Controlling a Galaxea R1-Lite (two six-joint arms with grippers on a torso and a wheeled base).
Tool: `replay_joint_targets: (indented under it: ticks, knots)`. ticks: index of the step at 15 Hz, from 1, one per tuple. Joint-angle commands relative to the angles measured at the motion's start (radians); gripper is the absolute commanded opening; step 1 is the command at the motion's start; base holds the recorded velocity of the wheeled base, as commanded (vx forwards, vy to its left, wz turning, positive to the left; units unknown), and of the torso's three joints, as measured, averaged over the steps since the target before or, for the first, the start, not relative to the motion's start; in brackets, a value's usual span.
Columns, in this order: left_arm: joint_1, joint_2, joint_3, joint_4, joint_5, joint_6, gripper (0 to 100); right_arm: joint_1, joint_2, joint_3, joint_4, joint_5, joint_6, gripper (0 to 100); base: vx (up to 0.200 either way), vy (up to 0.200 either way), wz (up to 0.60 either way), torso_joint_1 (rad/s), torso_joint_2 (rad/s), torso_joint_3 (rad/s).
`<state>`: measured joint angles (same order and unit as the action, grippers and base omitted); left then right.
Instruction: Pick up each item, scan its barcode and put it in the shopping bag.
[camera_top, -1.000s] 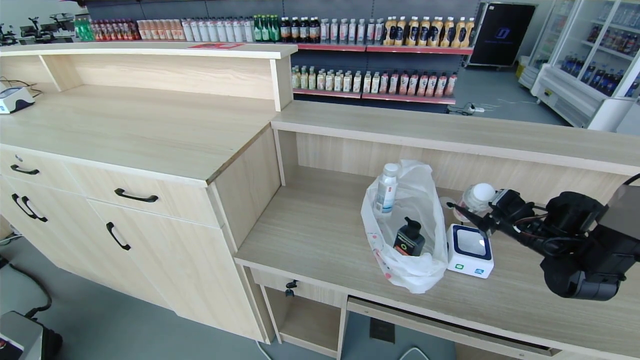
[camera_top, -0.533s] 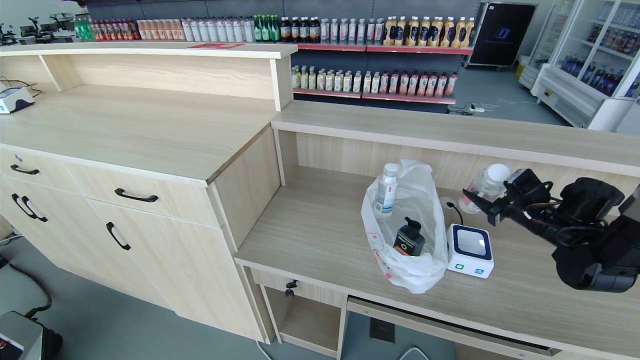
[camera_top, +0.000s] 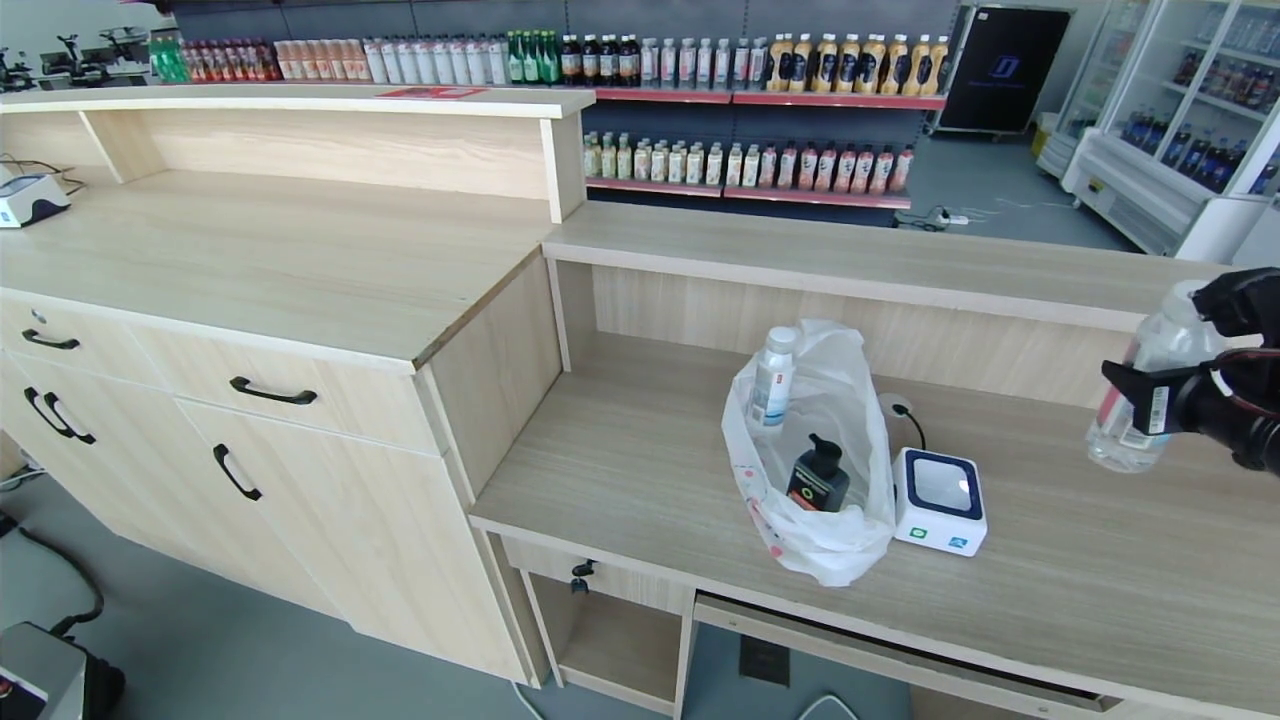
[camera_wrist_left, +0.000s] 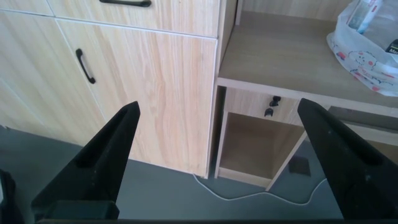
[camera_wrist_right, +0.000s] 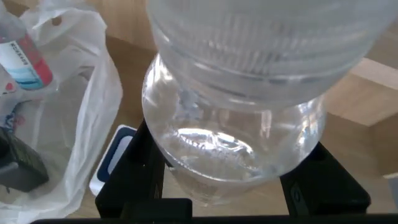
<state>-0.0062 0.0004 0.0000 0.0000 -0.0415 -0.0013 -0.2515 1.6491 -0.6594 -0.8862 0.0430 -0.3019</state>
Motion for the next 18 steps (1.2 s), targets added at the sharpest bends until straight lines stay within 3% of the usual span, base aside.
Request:
replay_joint_targets:
  ticks: [1,4,8,13,18]
  knots:
    - [0.000,0.001,0.000,0.000,0.000,0.000,100,-0.018,-0.124,0.030,0.015,-0.063,0.003,0,0.000,0.000,0.00,0.000,0.00,0.000]
    - [0.000,0.001,0.000,0.000,0.000,0.000,100,-0.017,-0.126,0.037,0.019,-0.089,0.017,0,0.000,0.000,0.00,0.000,0.00,0.000]
    - [0.000,0.001,0.000,0.000,0.000,0.000,100,0.037,-0.091,0.033,0.021,-0.130,0.147,0,0.000,0.000,0.60,-0.002,0.00,0.006]
    - [0.000,0.001,0.000,0.000,0.000,0.000,100,0.110,0.078,0.015,-0.005,-0.129,0.245,0,0.000,0.000,0.00,0.000,0.00,0.000]
    - [0.000,0.001,0.000,0.000,0.000,0.000,100,0.126,0.299,-0.022,-0.168,-0.092,0.319,0,0.000,0.000,0.00,0.000,0.00,0.000]
